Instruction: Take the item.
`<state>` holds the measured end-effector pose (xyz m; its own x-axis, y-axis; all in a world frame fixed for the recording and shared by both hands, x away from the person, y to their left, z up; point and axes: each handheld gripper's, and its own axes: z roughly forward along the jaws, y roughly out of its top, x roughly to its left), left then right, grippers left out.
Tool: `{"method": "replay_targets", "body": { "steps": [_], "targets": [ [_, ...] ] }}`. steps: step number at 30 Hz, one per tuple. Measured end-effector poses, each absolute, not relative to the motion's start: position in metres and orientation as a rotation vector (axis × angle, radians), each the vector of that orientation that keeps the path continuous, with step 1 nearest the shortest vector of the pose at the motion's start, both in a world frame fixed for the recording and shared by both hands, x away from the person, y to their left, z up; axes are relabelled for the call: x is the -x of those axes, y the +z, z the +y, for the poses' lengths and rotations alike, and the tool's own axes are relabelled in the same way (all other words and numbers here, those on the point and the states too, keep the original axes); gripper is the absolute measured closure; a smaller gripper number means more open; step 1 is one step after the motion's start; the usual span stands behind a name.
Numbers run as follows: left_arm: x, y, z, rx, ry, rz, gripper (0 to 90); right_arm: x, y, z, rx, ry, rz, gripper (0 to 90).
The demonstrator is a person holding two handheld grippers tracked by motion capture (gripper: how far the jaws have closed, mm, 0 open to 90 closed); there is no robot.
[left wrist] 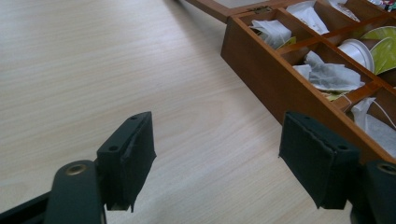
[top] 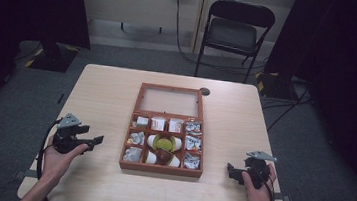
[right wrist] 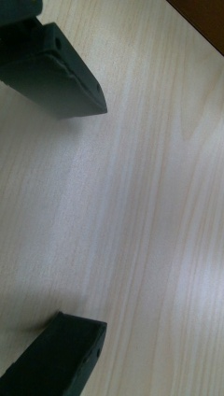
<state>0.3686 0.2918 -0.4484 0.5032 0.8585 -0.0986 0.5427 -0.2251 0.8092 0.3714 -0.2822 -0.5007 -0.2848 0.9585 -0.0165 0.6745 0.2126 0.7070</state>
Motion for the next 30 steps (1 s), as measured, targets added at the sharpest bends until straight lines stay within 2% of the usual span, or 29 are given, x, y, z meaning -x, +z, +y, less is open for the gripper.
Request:
{"method": "replay_targets", "body": {
  "steps": [16, 30],
  "targets": [
    [-0.377, -0.431, 0.26, -1.928, 0.441, 1.064, 25.7, -0.371, -0.501, -0.282, -1.509, 0.829, 2.037, 0.0],
    [-0.378, -0.431, 0.241, -1.96, 0.386, 0.99, 26.5, -0.371, -0.501, -0.282, -1.509, 0.829, 2.037, 0.0]
  ]
}}
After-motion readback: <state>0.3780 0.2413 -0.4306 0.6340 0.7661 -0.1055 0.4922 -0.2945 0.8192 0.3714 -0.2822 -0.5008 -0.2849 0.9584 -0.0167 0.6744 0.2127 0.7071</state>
